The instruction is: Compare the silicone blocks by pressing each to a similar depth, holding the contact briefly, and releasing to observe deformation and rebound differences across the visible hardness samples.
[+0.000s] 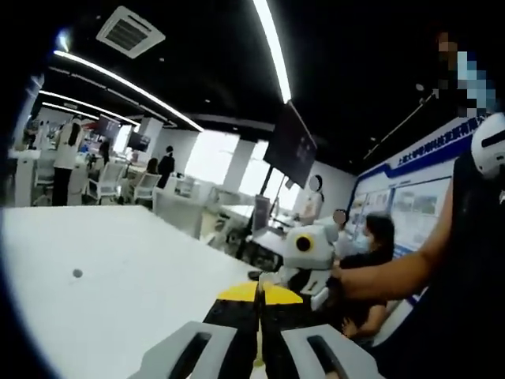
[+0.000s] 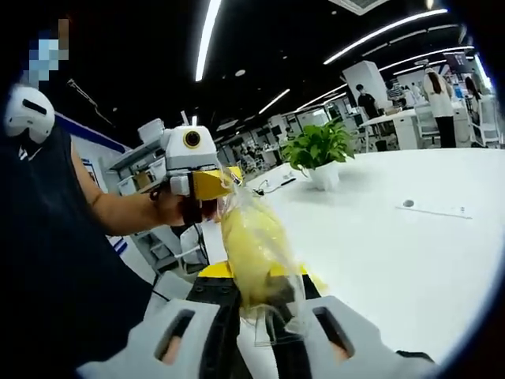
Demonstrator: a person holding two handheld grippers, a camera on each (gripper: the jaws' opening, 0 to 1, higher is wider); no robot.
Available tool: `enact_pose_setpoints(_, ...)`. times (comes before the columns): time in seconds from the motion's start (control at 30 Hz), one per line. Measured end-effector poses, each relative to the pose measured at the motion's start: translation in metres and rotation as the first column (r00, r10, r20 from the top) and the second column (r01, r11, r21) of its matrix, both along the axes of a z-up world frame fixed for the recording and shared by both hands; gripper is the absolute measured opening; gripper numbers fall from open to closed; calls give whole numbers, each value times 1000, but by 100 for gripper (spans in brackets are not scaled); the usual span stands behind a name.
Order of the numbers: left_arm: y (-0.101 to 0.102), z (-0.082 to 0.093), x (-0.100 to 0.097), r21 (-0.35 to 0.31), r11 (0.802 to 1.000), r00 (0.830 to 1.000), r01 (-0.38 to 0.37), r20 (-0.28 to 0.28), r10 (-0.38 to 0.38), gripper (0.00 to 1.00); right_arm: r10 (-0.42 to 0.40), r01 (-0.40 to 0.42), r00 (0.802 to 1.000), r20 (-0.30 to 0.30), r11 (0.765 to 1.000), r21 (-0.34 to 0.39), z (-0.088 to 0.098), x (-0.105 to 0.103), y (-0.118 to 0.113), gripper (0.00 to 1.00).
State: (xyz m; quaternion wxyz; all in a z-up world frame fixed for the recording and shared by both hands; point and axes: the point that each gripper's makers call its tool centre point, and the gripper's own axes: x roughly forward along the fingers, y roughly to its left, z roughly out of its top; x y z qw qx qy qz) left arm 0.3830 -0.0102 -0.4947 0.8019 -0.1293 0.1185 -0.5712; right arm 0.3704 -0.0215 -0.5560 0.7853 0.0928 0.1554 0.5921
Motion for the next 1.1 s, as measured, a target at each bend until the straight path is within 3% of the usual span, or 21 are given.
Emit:
enact_pose_setpoints(0.03,-1,2,0,-3,1000,1000,2,-7,-2,0,24,-23,999,-37,1000,15,1,-5,1,10)
enact_pose_setpoints(0.07,-1,4,0,-14,1000,999,4,-53,-5,0,31,-29,997,-65,999,33,2,-7,1,10)
enact_pose_setpoints(0.1,-2,5,-1,-29,1000,996,11,-85,-14,0,22,-21,999,-42,999,33,2,-4,0,11)
enact_pose_setpoints(0.13,-3,7,1,-35,999,996,24,-82,-27,0,14,-14,1000,-21,999,35,3,-3,0,12)
enact_pose_setpoints(0.3,-12,10,-1,-38,998,996,42,-72,-45,0,-15,17,999,-40,999,46,1,0,-1,18)
enact_pose_setpoints(0.37,-17,8,0,-37,998,996,46,-68,-48,0,-32,34,998,-53,998,49,-2,1,-3,27)
enact_pose_setpoints(0.43,-20,3,1,-43,998,996,43,-72,-46,0,-67,67,997,-23,998,6,-11,4,-6,38)
enact_pose_setpoints(0.5,-22,-4,5,-67,997,994,29,-107,-36,0,-103,103,994,-24,995,-12,-21,4,-11,51)
enact_pose_setpoints(0.63,-28,-14,9,-80,997,990,14,-142,-25,0,-213,213,977,-5,976,-51,-38,9,-30,78)
enact_pose_setpoints(0.77,-33,-23,13,-95,995,984,-14,-179,-3,0,-292,291,956,-6,954,-73,-51,7,-53,94)
enact_pose_setpoints(0.87,-33,-30,17,-111,993,979,-43,-203,19,0,-346,343,938,-20,935,-95,-60,6,-70,96)
enact_pose_setpoints(1.1,-34,-65,26,-117,988,955,-97,-290,60,0,-454,448,890,-34,886,-118,-77,-1,-103,96)
